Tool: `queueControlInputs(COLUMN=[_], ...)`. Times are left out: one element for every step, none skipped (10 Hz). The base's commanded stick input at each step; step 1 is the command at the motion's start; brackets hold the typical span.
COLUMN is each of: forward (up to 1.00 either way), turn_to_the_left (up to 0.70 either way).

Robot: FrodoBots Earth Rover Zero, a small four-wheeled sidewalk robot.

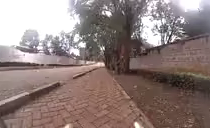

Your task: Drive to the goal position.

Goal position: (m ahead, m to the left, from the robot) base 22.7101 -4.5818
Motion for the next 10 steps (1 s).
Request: queueControlInputs(forward=[0.50,0.50,0.50,0.50,0.50,0.50,0.50,0.50,0.50,0.50], turn_to_the_left=[0.19,0.16,0.00,0.00,0.00,0.00,0.00,0.07,0.18,0.16])
